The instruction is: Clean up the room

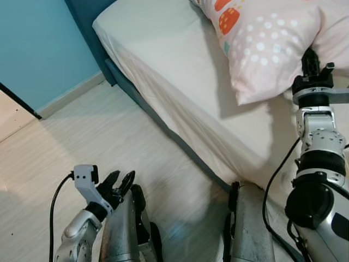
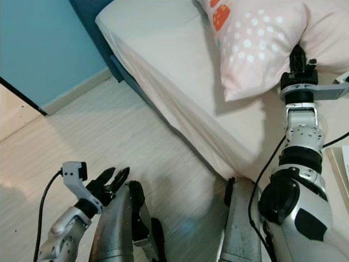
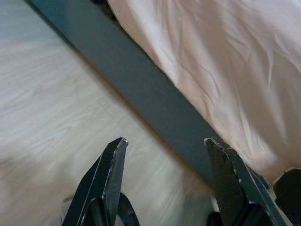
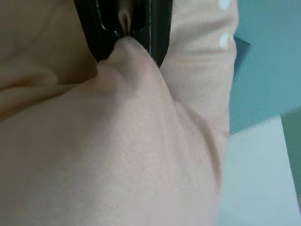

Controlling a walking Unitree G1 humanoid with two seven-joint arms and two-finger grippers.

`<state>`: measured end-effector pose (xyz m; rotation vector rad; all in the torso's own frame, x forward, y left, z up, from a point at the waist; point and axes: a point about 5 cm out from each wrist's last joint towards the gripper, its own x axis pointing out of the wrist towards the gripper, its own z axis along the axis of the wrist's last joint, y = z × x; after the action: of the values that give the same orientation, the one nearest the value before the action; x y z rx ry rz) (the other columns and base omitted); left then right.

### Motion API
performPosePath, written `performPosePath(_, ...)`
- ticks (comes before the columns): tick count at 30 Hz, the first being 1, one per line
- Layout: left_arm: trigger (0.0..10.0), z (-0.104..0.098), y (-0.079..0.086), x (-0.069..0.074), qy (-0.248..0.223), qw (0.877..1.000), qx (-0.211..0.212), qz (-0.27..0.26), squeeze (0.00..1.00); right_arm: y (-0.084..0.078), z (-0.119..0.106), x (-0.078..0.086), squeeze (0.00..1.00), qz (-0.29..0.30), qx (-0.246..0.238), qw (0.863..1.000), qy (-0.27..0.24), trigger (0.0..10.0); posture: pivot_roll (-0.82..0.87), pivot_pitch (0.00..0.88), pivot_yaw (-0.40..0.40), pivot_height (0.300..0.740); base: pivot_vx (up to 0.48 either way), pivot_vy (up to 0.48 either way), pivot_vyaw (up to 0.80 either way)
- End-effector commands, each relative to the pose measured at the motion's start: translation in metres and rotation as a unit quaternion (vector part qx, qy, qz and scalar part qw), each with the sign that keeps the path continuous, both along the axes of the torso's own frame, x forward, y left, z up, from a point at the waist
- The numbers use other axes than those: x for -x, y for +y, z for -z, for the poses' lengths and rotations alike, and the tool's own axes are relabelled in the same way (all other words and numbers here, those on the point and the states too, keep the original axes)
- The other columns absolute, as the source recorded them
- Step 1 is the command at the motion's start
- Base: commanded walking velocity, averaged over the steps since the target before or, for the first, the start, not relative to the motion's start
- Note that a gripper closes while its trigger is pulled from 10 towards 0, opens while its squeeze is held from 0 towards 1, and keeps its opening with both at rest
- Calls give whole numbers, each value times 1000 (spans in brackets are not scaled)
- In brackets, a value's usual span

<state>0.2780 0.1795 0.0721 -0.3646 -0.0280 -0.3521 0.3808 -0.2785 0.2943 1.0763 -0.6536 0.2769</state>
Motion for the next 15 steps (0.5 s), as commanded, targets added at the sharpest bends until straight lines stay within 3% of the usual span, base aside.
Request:
performPosePath(1,10000,14,5,9,26,1000,-6,-9,0,3,-3,1,0,-1,24,1000,-11,0,87,391,99,452,0,0,0)
performPosePath(5,10000,16,6,3,31,999,-6,-20,0,10,9,1,0,10,77,997,19,0,68,355,84,452,0,0,0)
performPosePath(7,10000,14,10,-7,33,999,-10,-42,0,20,25,4,0,24,138,989,53,0,45,325,78,452,0,0,0)
performPosePath(8,10000,14,10,-7,33,999,-10,-42,0,20,25,4,0,24,138,989,53,0,45,325,78,452,0,0,0)
performPosePath(9,10000,8,18,-22,41,996,-15,-74,0,36,33,15,0,17,185,981,53,0,16,285,73,452,0,0,0)
performPosePath(14,10000,-5,29,-39,42,991,-42,-119,0,42,37,28,0,2,181,983,36,0,-6,247,66,462,0,0,0)
performPosePath(15,10000,-13,35,-48,41,989,-44,-138,0,45,44,31,0,-10,177,983,40,0,-23,208,55,472,0,0,0)
